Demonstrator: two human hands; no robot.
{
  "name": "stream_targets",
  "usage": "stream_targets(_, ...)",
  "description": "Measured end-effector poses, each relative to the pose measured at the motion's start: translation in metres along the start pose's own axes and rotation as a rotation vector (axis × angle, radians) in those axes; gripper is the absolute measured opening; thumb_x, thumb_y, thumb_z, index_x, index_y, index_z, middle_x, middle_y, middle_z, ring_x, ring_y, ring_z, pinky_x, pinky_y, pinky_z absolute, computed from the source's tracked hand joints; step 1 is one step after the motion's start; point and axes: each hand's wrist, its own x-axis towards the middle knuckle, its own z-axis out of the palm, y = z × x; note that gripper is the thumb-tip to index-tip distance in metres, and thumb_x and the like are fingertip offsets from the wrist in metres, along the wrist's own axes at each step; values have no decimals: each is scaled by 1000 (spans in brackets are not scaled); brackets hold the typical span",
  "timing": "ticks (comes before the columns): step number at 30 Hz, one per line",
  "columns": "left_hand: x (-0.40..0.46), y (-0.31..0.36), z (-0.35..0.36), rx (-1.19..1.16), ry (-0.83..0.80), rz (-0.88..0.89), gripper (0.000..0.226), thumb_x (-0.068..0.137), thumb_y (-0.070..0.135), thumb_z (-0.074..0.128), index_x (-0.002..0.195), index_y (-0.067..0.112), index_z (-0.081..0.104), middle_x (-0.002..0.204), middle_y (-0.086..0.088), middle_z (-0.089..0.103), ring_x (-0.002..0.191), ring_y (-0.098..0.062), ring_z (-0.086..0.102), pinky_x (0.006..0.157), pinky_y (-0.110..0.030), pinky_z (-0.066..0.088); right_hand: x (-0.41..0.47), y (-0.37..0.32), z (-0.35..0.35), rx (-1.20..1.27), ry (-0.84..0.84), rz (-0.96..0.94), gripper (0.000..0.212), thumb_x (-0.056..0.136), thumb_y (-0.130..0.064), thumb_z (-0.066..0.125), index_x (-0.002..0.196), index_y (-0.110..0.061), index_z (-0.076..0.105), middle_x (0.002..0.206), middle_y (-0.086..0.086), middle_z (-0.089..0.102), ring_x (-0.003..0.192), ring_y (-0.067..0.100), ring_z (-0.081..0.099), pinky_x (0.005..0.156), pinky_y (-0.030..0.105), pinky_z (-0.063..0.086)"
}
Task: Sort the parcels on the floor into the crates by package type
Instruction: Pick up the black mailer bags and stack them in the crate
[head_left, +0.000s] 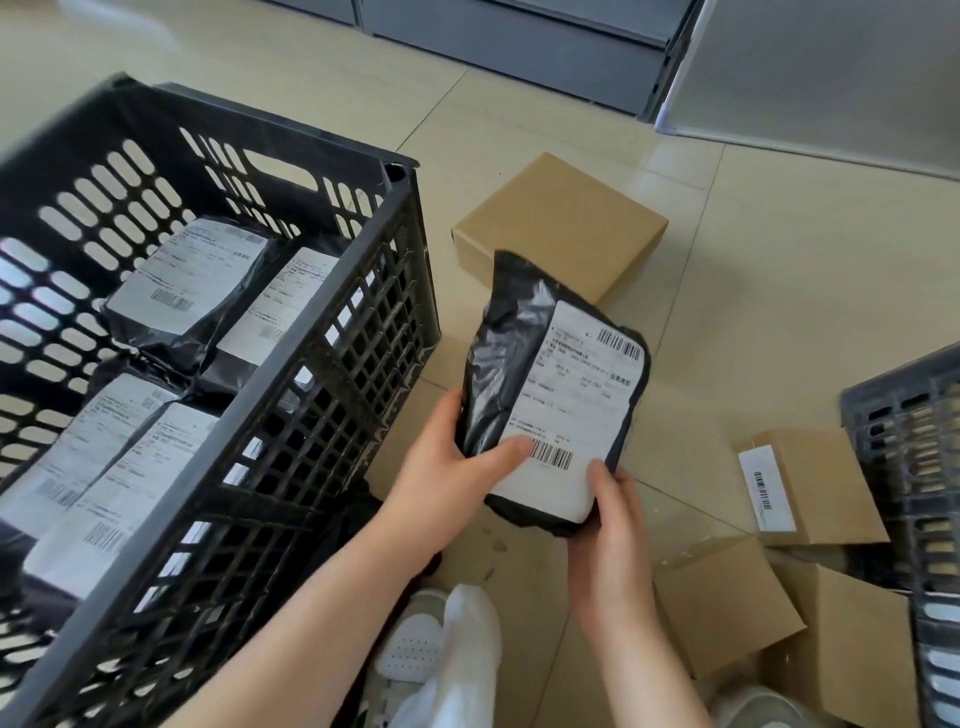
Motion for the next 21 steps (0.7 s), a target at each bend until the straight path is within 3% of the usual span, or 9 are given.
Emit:
stream_targets(4,-21,54,-17,144,68,214,46,86,23,73,123,41,52,110,23,69,98,3,67,80,-27,58,-6,-17,35,-116,-147,-86,39,108,-37,32,133,-26,60,129,-1,68,125,18,60,108,47,43)
stream_targets(7,-32,85,-36,202,139,318,47,86,23,73,123,42,51,106,27,69,94,8,67,70,-14,56,-14,-23,65,-160,-237,-123,45,108,-44,27,138,-27,56,131,-4,67,124,15,61,111,50,42)
stream_targets(10,-39,106,-56,221,196,358,40,86,22,73,116,39,54,100,29,69,86,10,67,61,-9,51,-26,-25,96,-233,-336,-186,44,105,-45,27,131,-29,58,127,-6,68,121,13,61,110,49,44)
stream_targets(12,-40,116,-71,207,221,348,36,85,23,73,110,41,54,96,31,69,81,10,67,56,-7,49,-34,-24,113,-302,-361,-225,40,103,-48,28,124,-33,58,122,-9,68,119,10,61,109,47,45)
stream_targets(14,-38,122,-89,159,249,323,34,85,21,72,106,41,54,96,25,72,85,4,70,58,-13,53,-42,-23,127,-381,-410,-260,47,98,-56,31,132,-33,54,127,-14,65,123,4,57,110,37,44)
stream_targets(17,-34,126,-124,85,300,255,29,87,19,69,107,37,58,98,13,75,89,-11,73,67,-37,61,-57,-22,143,-517,-610,-326,37,103,-45,40,140,-43,43,133,-30,55,126,-11,48,105,15,40)
stream_targets(19,-32,124,-152,5,316,186,30,86,19,68,113,30,60,99,11,76,90,-12,73,68,-35,62,-65,-15,150,-671,-713,-444,41,103,-34,47,143,-42,41,139,-24,51,134,-4,43,112,27,38)
stream_targets(21,-30,118,-177,-100,329,86,39,82,22,68,120,24,59,100,7,77,89,-12,74,66,-29,61,-67,-2,154,-842,-785,-594,52,100,-36,51,150,-31,35,148,-14,45,142,6,35,117,38,34)
